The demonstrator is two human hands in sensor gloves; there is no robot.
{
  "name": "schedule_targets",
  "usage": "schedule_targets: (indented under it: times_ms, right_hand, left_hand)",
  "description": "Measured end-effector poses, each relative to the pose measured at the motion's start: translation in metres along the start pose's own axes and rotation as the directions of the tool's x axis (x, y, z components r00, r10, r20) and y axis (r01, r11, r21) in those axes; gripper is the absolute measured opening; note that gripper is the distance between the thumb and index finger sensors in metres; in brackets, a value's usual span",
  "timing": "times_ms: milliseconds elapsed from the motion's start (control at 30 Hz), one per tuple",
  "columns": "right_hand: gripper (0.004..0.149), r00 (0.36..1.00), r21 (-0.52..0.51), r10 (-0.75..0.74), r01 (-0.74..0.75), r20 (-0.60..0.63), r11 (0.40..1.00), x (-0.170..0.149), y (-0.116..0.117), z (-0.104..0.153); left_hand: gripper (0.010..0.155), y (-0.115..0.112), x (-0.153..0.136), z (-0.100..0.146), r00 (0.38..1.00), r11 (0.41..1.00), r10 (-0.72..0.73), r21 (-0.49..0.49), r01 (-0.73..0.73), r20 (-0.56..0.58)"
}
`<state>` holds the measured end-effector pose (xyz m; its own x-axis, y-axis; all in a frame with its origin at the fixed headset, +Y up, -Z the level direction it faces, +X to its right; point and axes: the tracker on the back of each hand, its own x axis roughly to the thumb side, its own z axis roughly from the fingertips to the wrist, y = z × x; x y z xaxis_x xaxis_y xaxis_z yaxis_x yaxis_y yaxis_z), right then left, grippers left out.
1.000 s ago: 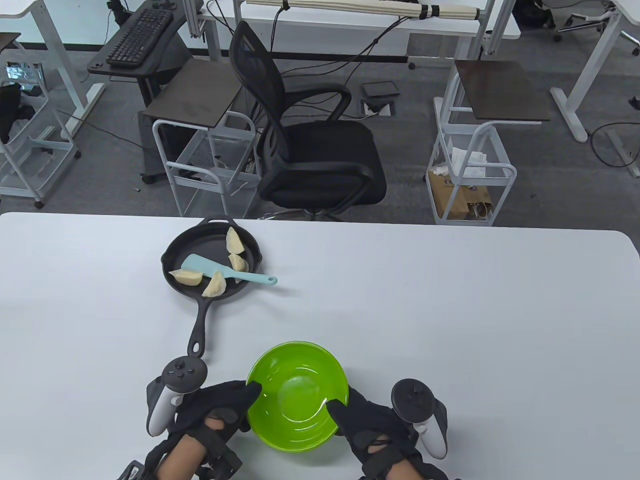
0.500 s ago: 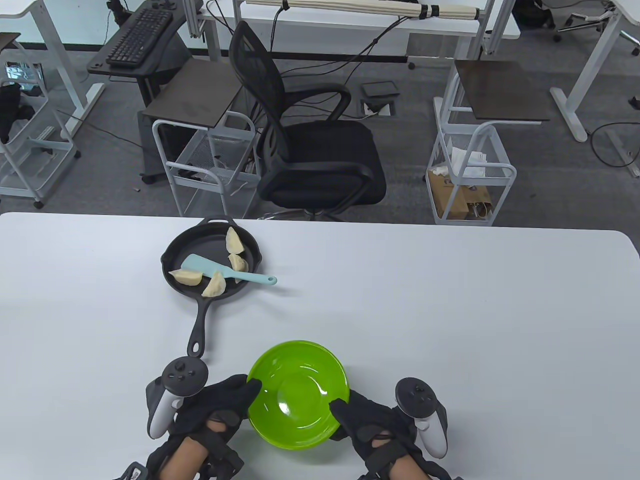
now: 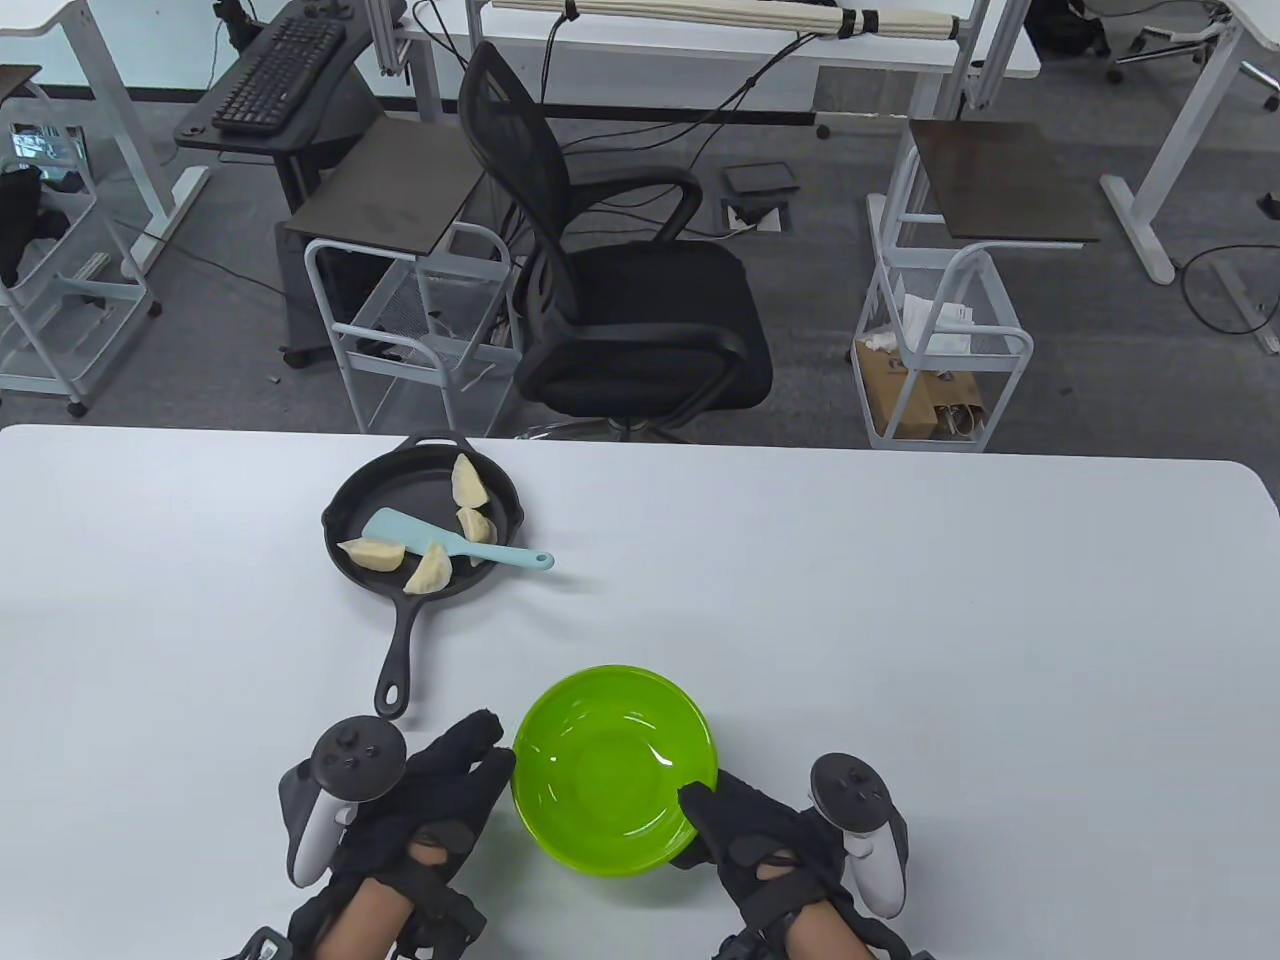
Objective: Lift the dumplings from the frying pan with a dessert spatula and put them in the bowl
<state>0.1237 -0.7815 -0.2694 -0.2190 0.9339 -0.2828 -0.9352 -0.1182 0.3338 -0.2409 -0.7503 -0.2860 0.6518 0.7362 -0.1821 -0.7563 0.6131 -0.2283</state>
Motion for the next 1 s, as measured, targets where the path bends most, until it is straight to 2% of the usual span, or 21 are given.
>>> schedule_targets:
  times_ms: [400,533,633,767,1000]
  right_hand:
    - [0.065,0.996,-0.101,-0.080,0.076,-0.037,0.992,-0.008,-0.020,-0.004]
    - [0.064,0.995,-0.166,-0.091,0.082,-0.050,0.983,-0.013,-0.030,-0.006]
    - [0.064,0.987,-0.235,-0.152,0.135,-0.059,0.963,-0.017,-0.040,-0.008]
    - [0.064,0.943,-0.343,-0.326,0.285,-0.068,0.895,-0.025,-0.058,-0.011]
    - [0.065,0.898,-0.540,-0.433,0.329,-0.074,0.775,-0.033,-0.101,-0.014]
  left_hand:
    - [0.086,0.000,0.005,0.004,0.996,0.995,-0.084,0.049,0.084,0.010]
    - [0.087,0.001,0.007,0.006,0.996,0.995,-0.082,0.049,0.081,0.021]
    - [0.087,0.003,0.008,0.008,0.997,0.996,-0.077,0.056,0.075,0.029]
    - [0.086,0.003,0.008,0.008,0.997,0.996,-0.075,0.058,0.073,0.033]
    - [0.086,0.003,0.008,0.008,0.997,0.996,-0.077,0.052,0.076,0.027]
